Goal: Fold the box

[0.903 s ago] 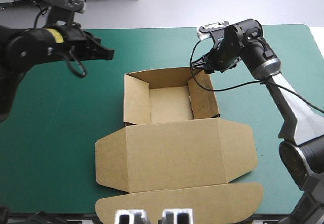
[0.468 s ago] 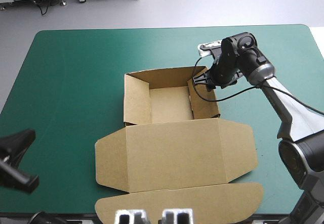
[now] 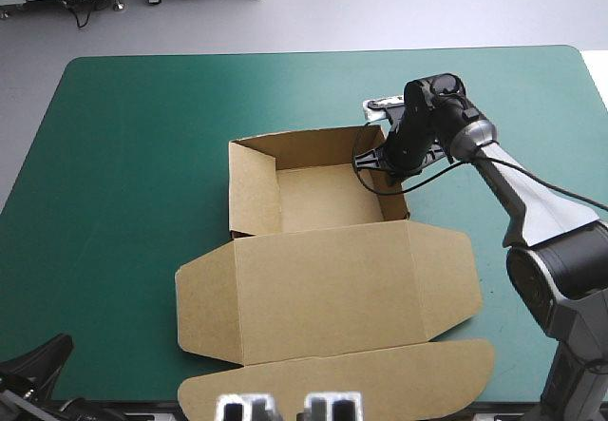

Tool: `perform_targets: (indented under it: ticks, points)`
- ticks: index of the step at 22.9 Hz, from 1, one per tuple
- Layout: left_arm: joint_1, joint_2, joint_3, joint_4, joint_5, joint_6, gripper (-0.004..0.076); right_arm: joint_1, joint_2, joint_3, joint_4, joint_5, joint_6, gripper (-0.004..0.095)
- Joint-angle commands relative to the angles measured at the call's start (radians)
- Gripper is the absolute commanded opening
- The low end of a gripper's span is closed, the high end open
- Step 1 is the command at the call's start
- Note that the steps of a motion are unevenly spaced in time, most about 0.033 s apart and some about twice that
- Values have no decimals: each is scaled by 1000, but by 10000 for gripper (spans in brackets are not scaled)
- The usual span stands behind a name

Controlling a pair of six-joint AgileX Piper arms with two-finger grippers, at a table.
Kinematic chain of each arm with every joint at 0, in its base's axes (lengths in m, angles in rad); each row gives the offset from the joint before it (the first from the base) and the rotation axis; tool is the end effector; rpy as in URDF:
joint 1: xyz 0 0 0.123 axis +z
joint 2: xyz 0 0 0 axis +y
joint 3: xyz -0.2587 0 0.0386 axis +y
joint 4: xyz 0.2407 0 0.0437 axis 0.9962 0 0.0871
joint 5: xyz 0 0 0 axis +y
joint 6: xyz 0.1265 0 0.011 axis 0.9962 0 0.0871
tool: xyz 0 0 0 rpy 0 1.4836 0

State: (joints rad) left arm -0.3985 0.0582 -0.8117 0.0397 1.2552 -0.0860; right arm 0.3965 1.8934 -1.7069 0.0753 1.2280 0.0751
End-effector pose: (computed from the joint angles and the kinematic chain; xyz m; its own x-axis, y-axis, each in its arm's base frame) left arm 0.0072 0.0022 0.3220 -0.3962 0.0870 -0.9140 0.3277 0.9434 -0.0522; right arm 0.3598 0.1604 0.2315 -0.9307 -0.2812 -0.2339 -0.3093 0.9465 0.0927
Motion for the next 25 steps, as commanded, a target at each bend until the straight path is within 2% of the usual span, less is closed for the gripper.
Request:
perform_targets:
  ticks: [1,2,5,8,10,13,14,15,16,18,20,22,25]
  points:
    - [-5,24,60,2,30,-8,-10,-11,-43,-18,-56,21,-2,-20]
    - [-3,24,89,2,30,-8,-10,-18,-56,-18,-89,21,11,-20]
    - [-3,22,169,0,30,-26,-10,-59,-114,-18,-96,21,10,-20]
    - [-3,22,214,7,30,-33,-10,-136,-182,-18,-114,21,-6,-20]
    - [-3,22,222,12,30,-33,-10,-215,-227,-18,-165,21,-14,-20]
    - [-3,22,222,58,30,-33,-10,-415,-286,-18,-202,21,-75,-20]
    - [-3,22,222,75,30,-33,-10,-534,-290,-18,-216,21,-107,-20]
    - [-3,22,222,79,30,-33,-10,-577,-290,-18,-219,21,-107,-20]
    - [-3,22,222,81,30,-35,-10,-682,-282,-13,-206,9,-107,-20]
    - [-3,22,222,81,30,-35,-10,-778,-257,1,-184,-28,-119,-19]
    - [-3,22,222,81,30,-33,-10,-840,-189,4,-179,-29,-197,-7]
    - [-3,22,222,84,30,-33,-10,-848,-127,4,-198,-5,-197,94]
    - [-3,22,222,84,30,-33,-10,-848,-57,4,-207,21,-236,319]
